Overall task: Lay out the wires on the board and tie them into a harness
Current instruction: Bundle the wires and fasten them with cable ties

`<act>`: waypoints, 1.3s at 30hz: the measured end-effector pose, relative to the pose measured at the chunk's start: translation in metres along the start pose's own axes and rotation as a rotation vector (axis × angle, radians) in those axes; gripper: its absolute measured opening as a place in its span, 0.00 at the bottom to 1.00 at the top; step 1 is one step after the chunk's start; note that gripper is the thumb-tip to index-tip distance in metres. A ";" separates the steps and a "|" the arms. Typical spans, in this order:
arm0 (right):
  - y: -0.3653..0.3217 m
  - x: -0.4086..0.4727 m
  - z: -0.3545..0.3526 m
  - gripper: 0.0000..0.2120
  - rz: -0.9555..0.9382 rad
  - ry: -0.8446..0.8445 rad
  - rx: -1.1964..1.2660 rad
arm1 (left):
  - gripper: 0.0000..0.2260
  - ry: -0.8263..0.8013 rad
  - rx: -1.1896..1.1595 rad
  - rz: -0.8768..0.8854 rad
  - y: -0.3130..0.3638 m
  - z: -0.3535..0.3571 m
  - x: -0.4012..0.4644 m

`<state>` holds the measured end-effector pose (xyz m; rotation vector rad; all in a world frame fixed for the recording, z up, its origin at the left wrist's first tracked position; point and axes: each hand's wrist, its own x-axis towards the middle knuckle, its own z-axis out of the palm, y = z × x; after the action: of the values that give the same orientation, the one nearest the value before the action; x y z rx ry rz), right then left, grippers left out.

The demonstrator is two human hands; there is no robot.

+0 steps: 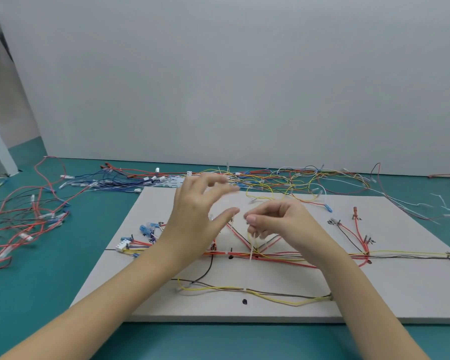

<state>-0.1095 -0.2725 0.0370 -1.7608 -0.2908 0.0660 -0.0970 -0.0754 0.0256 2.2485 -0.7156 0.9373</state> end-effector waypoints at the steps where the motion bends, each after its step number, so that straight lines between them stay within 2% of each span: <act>1: -0.001 0.001 -0.007 0.02 0.003 0.081 -0.003 | 0.17 0.019 0.049 -0.012 0.000 0.001 -0.002; 3: 0.000 0.003 -0.023 0.02 0.016 0.245 -0.028 | 0.15 0.066 0.136 0.041 0.002 0.003 -0.006; 5: 0.004 0.004 -0.038 0.02 0.046 0.357 -0.094 | 0.06 0.040 0.203 0.225 0.004 0.009 -0.010; 7: 0.008 0.004 -0.048 0.01 0.077 0.386 -0.085 | 0.09 -0.115 0.239 0.382 0.007 0.015 -0.011; 8: 0.010 0.004 -0.051 0.01 0.085 0.367 -0.051 | 0.10 -0.231 0.212 0.398 0.010 0.018 -0.011; 9: 0.010 0.003 -0.052 0.02 0.090 0.335 -0.015 | 0.09 -0.358 0.164 0.360 0.012 0.022 -0.011; 11: 0.011 0.005 -0.050 0.02 0.108 0.261 0.002 | 0.13 -0.593 0.059 0.141 0.013 0.028 -0.012; 13: 0.013 0.009 -0.044 0.04 0.139 0.189 -0.079 | 0.16 -0.677 -0.036 -0.003 0.010 0.032 -0.013; 15: 0.018 0.015 -0.038 0.08 0.163 0.163 -0.199 | 0.14 -0.667 -0.069 -0.029 0.010 0.034 -0.013; 19: 0.035 0.024 -0.039 0.10 0.237 0.317 -0.534 | 0.14 -0.659 0.045 0.005 0.012 0.038 -0.015; 21: 0.042 0.023 -0.040 0.10 0.297 0.331 -0.631 | 0.13 -0.662 0.065 0.024 0.012 0.038 -0.014; 24: 0.046 0.022 -0.039 0.10 0.293 0.349 -0.593 | 0.12 -0.692 0.058 0.035 0.011 0.037 -0.012; 28: 0.046 0.020 -0.042 0.11 0.324 0.381 -0.422 | 0.11 -0.688 0.067 0.055 0.010 0.037 -0.012; 33: 0.040 0.016 -0.042 0.11 0.337 0.351 -0.276 | 0.11 -0.670 0.087 0.097 0.008 0.039 -0.013; 36: 0.040 0.015 -0.041 0.11 0.362 0.332 -0.299 | 0.10 -0.647 0.079 0.106 0.007 0.040 -0.015; 39: 0.042 0.016 -0.041 0.10 0.267 0.413 -0.557 | 0.10 -0.631 0.071 0.102 0.006 0.040 -0.017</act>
<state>-0.0788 -0.3153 0.0071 -2.3016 0.2545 -0.2045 -0.0938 -0.1035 -0.0082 2.6087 -1.0837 0.2771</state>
